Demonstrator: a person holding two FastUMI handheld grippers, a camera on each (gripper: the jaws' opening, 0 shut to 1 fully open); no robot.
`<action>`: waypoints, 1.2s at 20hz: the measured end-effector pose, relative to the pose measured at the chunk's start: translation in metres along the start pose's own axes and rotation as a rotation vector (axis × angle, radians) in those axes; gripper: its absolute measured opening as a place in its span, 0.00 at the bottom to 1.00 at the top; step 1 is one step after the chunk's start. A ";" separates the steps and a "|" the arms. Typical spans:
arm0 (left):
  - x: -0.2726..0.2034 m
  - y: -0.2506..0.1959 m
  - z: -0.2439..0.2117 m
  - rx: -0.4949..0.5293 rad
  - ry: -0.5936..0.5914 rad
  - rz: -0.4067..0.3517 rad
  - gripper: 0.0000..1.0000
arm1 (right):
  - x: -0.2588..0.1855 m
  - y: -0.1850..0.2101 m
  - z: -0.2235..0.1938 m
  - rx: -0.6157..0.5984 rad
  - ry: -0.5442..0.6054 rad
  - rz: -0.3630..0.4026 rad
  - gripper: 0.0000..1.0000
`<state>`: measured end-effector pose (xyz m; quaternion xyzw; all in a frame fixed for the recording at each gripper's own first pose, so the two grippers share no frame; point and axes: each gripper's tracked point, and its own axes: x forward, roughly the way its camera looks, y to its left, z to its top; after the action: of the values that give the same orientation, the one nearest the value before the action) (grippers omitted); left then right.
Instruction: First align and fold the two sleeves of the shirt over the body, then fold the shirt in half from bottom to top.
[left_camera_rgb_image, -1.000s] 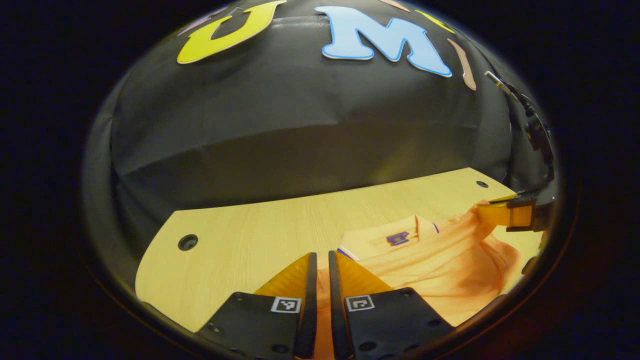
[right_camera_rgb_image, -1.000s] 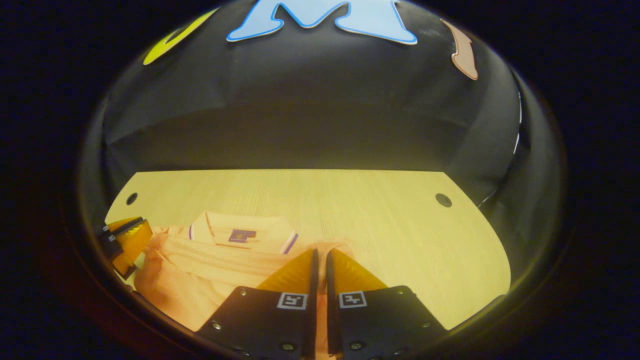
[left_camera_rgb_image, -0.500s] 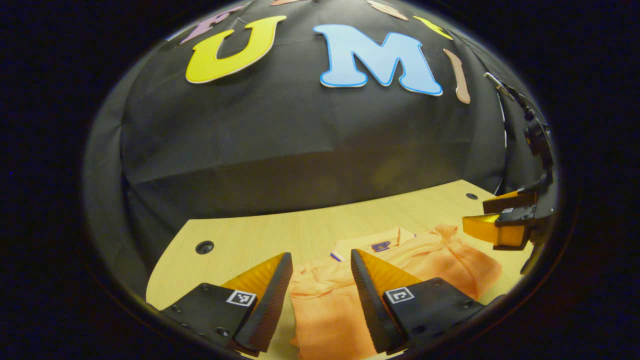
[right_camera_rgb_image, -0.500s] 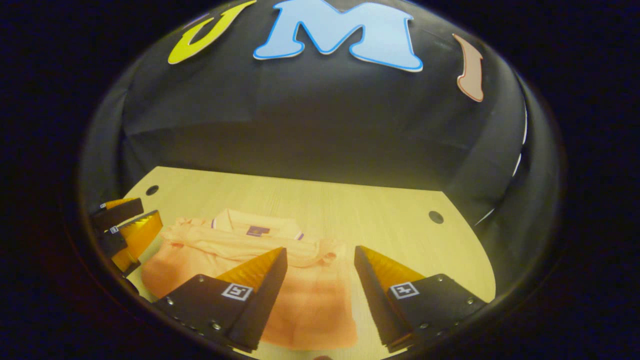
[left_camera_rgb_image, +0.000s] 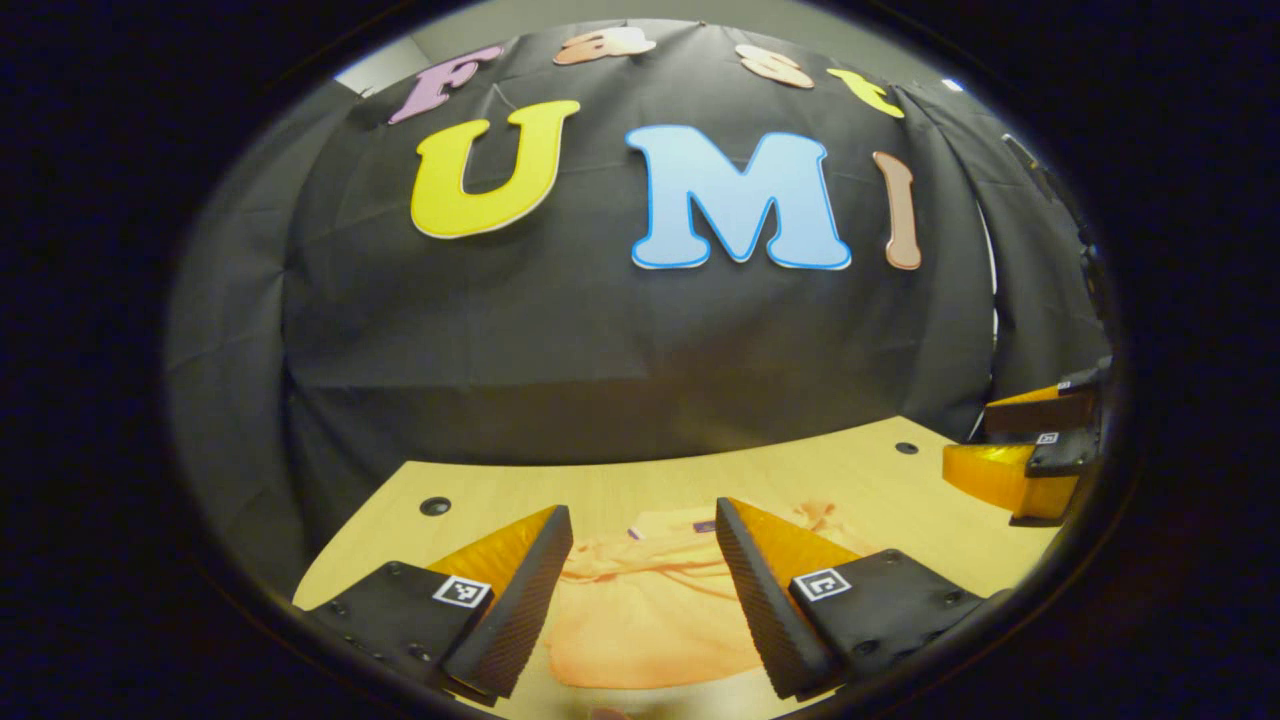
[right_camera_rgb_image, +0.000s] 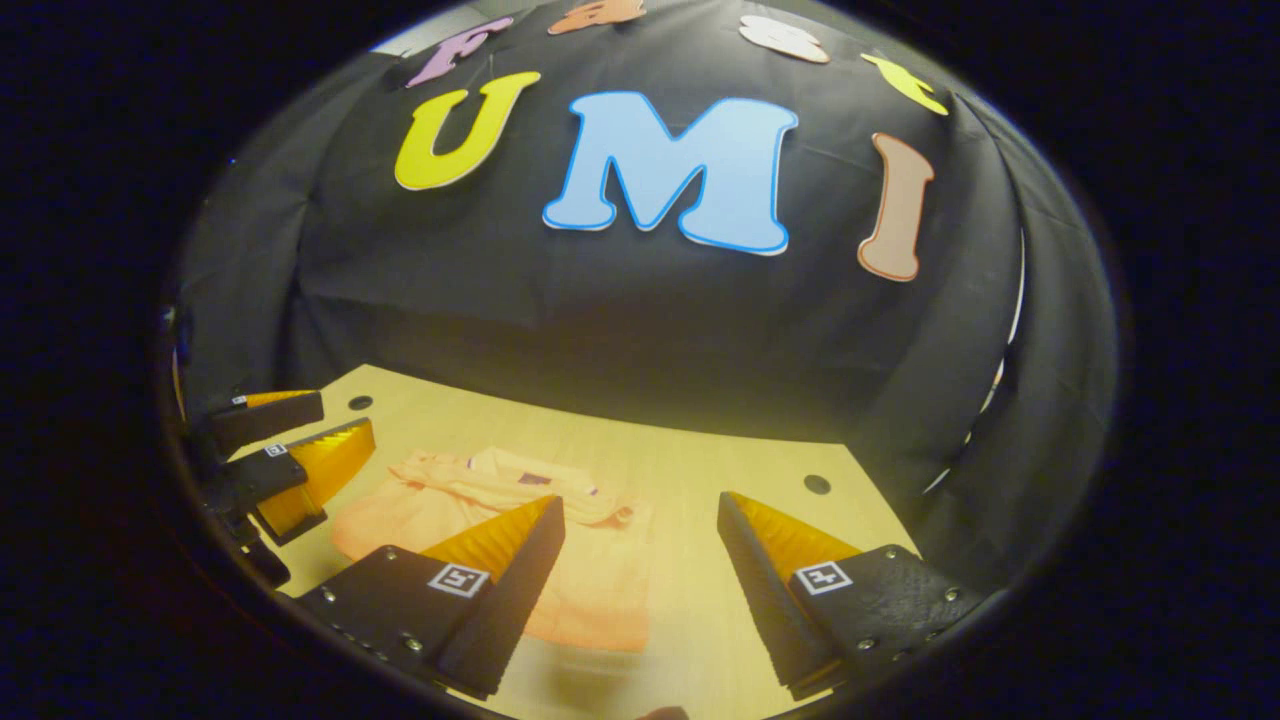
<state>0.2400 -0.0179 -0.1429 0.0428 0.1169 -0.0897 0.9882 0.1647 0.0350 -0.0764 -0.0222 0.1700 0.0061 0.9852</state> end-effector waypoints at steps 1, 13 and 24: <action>-0.012 -0.007 0.006 0.005 -0.019 0.005 0.95 | -0.013 -0.005 0.004 -0.002 -0.023 0.000 0.96; -0.137 -0.051 0.052 -0.019 -0.196 0.063 0.95 | -0.129 -0.045 0.022 0.001 -0.220 -0.022 0.94; -0.169 -0.018 0.071 -0.002 -0.239 0.066 0.96 | -0.156 -0.014 0.037 0.023 -0.277 -0.058 0.95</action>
<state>0.0905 -0.0146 -0.0353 0.0347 -0.0032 -0.0615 0.9975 0.0301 0.0224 0.0118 -0.0145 0.0318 -0.0215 0.9992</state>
